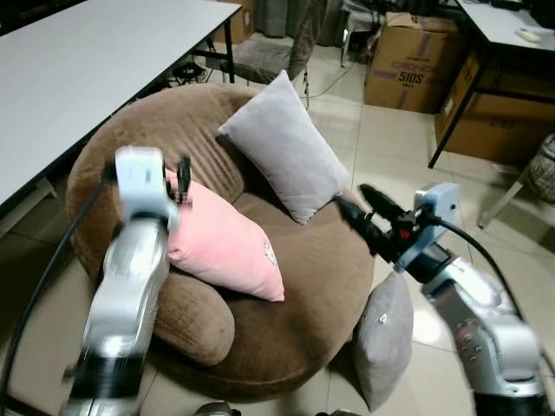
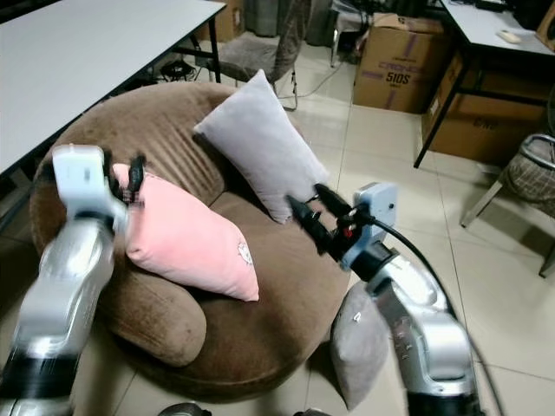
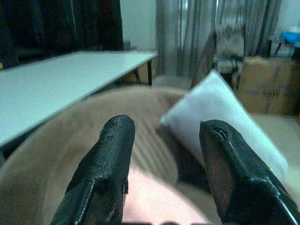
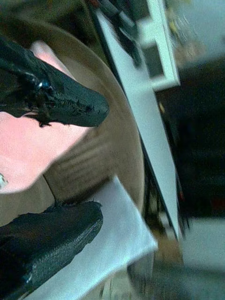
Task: Move the pillow to the sofa from floor
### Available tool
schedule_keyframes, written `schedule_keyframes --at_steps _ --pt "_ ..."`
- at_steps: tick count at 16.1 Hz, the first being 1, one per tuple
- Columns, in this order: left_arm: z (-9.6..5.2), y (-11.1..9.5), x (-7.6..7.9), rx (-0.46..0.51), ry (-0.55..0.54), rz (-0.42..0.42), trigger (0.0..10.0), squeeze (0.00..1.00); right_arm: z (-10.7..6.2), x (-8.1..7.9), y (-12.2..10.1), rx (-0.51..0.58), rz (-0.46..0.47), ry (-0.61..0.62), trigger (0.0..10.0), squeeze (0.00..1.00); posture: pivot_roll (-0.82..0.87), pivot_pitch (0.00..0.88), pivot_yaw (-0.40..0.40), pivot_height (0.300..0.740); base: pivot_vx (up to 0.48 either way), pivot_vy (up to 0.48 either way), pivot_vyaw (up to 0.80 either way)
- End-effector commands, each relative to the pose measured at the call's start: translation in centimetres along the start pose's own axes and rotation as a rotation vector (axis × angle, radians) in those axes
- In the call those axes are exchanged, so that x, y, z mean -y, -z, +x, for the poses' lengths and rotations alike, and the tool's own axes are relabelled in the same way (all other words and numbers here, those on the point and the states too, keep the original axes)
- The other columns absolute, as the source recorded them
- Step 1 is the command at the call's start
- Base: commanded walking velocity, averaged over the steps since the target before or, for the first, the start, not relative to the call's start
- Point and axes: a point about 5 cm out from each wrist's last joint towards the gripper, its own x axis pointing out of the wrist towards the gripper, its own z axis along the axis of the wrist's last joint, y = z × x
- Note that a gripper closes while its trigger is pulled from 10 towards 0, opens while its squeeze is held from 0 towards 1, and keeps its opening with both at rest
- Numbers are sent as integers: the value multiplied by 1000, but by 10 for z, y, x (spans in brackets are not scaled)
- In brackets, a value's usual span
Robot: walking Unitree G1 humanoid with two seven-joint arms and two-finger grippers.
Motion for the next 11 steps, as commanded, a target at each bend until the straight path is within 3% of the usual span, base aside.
schedule_keyframes --at_steps 1,4,6,8,9,11 --pt "-5 -4 -2 9 21 21 10000 118 -7 11 1 -1 -19 140 10000 0 10 0 -19 740 0 0 0" --pt "-28 3 -4 -5 29 77 10000 118 -16 10 17 -54 -48 317 10000 0 30 0 -34 740 0 -109 0" --pt "-31 8 -1 -28 45 92 10000 114 -19 12 14 -17 -39 401 10000 0 33 0 -36 740 0 -369 0" --pt "-30 9 1 -25 54 115 10000 125 -20 18 9 0 -130 486 10000 0 31 0 -34 740 0 -375 -800" --pt "-28 7 2 -24 57 105 10000 122 -22 20 5 42 -134 537 10000 0 27 0 -22 740 0 -375 -800" --pt "-28 7 3 -22 66 107 10000 122 -25 21 10 -20 -104 572 10000 0 24 0 -17 740 0 -371 -800"
